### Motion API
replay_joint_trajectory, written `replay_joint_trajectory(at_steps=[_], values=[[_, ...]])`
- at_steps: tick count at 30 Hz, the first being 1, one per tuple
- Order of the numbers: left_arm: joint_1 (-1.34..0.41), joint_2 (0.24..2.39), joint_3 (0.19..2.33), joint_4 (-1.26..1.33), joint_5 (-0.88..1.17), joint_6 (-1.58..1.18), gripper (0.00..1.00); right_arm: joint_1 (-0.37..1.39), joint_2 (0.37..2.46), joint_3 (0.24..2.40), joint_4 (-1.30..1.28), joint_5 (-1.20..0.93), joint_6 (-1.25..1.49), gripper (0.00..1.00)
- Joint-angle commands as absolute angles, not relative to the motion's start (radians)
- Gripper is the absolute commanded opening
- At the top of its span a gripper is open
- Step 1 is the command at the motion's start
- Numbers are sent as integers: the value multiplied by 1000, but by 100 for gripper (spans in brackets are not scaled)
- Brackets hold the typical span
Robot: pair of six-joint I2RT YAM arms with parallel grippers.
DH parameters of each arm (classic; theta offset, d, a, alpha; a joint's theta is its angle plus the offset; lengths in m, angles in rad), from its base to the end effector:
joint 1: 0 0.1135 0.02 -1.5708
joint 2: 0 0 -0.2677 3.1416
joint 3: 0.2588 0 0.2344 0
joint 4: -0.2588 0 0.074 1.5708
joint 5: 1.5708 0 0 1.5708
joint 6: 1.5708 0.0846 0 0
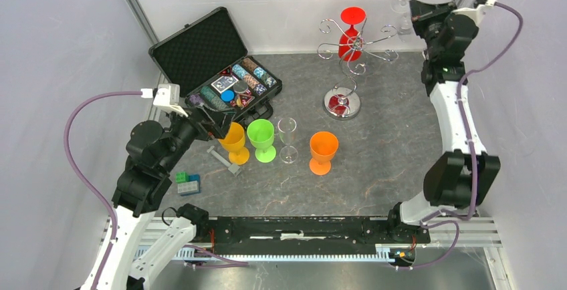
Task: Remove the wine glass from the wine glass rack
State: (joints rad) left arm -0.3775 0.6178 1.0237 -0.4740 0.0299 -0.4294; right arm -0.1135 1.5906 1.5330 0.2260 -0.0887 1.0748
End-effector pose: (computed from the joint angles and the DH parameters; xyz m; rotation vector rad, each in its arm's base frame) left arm 0.1334 -0.0556 0.4024 -0.0201 1.6778 -0.6384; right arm 0.4092 -0.0391 0.4545 0.7518 1.2496 0.8548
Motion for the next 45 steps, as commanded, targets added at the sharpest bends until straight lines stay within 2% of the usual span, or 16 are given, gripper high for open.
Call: replay_joint_trajectory(at_steps=[1, 8, 16, 22, 29, 38, 45], values=[[-377, 611, 1028, -409, 142, -362, 100, -131, 1394, 1478, 267, 16, 960, 0], [-376, 624, 1010, -348, 170, -359, 100, -163, 1104, 1254, 96, 38, 930, 0], [-376, 673, 934, -146, 354, -439, 100, -165, 788, 1017, -84, -50, 919, 0], [-384, 757, 926, -40, 477, -513, 99, -164, 589, 918, -165, -228, 1015, 0], [-454, 853, 882, 182, 536, -591, 99, -165, 463, 908, -282, -346, 1099, 0], [-802, 1087, 942, 334, 482, -280, 99, -164, 408, 830, -267, -488, 1197, 0], [-915, 1323, 945, 658, 596, 22, 95, -157, 398, 745, -121, -596, 1335, 0]])
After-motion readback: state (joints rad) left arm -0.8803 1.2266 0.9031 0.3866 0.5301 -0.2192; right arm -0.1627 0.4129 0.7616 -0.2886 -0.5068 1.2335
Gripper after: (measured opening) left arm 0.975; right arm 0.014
